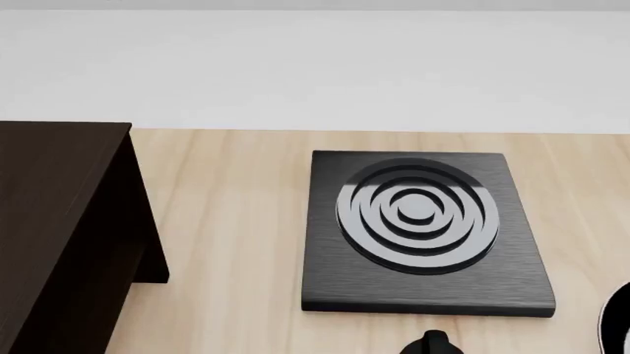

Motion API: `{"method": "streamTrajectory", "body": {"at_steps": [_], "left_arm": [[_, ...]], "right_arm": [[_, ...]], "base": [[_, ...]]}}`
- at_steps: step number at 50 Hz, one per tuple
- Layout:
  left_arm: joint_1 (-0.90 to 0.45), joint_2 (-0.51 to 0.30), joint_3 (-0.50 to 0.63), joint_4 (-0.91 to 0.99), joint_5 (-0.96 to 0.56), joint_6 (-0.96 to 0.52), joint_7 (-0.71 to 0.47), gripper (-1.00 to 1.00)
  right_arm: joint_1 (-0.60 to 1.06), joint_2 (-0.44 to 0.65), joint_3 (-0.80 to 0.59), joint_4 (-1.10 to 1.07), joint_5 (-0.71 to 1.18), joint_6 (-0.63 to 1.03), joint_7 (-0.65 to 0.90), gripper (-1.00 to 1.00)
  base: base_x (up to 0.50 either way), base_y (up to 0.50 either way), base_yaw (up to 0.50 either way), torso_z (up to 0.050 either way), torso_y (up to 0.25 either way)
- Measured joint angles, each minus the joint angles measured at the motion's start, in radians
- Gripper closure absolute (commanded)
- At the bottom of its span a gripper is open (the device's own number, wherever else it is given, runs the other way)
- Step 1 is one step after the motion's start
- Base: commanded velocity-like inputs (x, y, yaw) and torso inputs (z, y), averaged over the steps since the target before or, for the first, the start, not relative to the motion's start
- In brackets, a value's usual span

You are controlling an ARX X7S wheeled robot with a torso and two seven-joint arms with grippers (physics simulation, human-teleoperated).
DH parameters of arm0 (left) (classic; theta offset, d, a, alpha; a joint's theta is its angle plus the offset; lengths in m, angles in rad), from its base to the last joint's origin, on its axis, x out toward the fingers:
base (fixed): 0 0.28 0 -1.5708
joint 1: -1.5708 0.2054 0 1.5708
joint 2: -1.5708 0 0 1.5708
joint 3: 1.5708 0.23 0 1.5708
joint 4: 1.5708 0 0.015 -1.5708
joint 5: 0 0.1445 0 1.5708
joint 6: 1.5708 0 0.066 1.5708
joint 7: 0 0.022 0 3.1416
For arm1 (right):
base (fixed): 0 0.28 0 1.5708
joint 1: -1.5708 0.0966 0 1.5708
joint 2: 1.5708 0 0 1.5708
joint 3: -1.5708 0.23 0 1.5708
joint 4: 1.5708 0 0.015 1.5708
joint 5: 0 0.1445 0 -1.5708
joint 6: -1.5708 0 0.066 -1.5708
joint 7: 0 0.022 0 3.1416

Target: Put the frying pan under the cabinet shelf.

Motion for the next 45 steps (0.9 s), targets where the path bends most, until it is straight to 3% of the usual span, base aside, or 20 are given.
{"method": "streamTrajectory", "body": {"at_steps": [29,45], "left_arm": [[-0.072,-0.015,-0.044,0.027,-0.032,-0.060,-0.008,-1.00],[-0.120,-0.021,-0.059,0.023,-0.047,-0.079,-0.012,-1.00]], "right_arm": [[0.074,0.159,0.064,-0.287,0.147,0.192,0.064,1.00],[0.333,0.274,0.061,-0.401,0.398,0.446,0.188,1.00]], "base": [[0.00,0.00,0.00,0.000,0.001],[0.00,0.00,0.00,0.001,0.001]]}}
